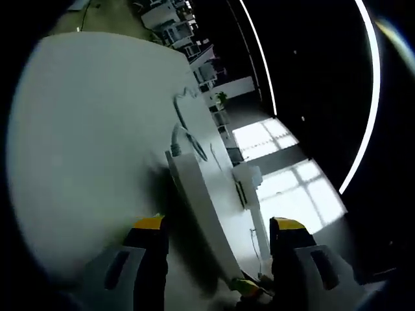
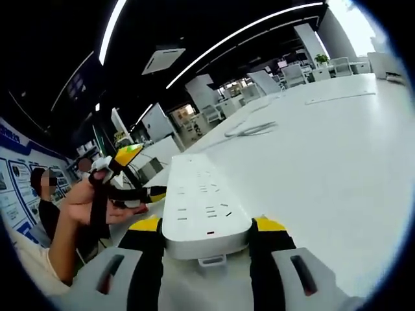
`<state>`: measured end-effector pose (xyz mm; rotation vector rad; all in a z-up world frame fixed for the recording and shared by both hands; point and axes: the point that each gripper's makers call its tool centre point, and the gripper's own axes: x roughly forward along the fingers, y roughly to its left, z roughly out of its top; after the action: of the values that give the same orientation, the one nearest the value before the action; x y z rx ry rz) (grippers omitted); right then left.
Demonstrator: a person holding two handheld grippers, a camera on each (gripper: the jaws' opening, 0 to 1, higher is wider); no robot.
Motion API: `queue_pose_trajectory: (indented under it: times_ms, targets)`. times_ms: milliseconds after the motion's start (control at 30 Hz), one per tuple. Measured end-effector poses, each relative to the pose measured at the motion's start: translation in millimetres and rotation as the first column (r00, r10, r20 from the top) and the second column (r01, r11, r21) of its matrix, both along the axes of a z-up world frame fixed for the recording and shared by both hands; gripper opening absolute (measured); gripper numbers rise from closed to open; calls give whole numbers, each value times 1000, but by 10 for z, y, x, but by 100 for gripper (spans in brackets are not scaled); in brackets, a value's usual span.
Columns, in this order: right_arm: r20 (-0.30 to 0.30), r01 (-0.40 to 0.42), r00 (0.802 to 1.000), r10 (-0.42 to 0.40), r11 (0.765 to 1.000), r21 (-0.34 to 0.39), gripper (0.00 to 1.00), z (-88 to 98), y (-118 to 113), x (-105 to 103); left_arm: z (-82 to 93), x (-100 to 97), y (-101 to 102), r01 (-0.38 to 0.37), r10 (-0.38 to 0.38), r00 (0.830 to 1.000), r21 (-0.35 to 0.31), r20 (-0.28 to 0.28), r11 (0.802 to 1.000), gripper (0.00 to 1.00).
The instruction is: Pick up the power strip scattered on the table, fix it on the side mounting bracket of the table, and press the switch
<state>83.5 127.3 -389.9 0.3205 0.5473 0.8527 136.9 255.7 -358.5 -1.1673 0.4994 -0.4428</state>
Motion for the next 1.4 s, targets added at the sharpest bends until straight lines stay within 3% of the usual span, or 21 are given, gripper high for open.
queue_pose_trajectory:
  times_ms: [500, 1400]
  targets:
    - [0, 5, 1000, -5, 1000, 4, 48, -2, -2, 4, -68, 202, 14, -10, 9, 999, -21, -47, 1000, 65]
    - [-3, 7, 1000, -7, 1000, 16, 48, 0, -10, 14, -97, 406, -38, -32, 31, 998, -26, -60, 999, 60]
